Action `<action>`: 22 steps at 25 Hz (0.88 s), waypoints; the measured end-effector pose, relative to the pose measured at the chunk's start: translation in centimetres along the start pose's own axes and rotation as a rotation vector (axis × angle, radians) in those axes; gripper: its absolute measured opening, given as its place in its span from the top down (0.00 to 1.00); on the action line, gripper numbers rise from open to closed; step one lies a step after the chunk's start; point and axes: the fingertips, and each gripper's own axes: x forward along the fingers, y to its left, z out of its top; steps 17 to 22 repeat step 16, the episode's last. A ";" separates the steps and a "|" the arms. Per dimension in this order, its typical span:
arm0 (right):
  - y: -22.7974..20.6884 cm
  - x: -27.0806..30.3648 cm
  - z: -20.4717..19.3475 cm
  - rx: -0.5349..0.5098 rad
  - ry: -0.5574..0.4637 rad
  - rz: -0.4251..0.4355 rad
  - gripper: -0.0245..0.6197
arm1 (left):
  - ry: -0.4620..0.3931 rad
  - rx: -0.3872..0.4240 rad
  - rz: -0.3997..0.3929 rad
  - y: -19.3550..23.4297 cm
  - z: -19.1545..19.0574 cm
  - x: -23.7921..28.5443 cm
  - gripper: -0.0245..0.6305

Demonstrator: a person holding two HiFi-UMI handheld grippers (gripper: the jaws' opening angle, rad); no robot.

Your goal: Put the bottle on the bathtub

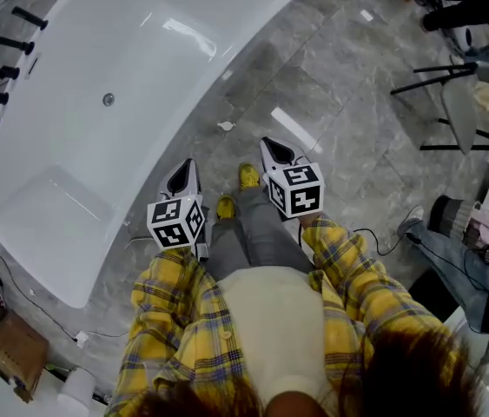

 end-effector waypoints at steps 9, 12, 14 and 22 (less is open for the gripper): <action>-0.1 -0.8 0.8 0.000 -0.019 0.004 0.94 | -0.020 0.001 0.017 -0.4 0.7 -0.4 0.95; 0.0 -1.3 1.0 0.000 -0.022 0.008 0.94 | -0.026 -0.006 0.023 -0.6 1.0 -0.6 0.95; 0.0 -1.7 1.2 -0.001 -0.023 0.011 0.94 | -0.031 -0.005 0.025 -0.8 1.3 -0.9 0.95; 0.0 -2.0 1.5 0.000 -0.022 0.014 0.94 | -0.035 -0.002 0.025 -1.0 1.6 -1.1 0.95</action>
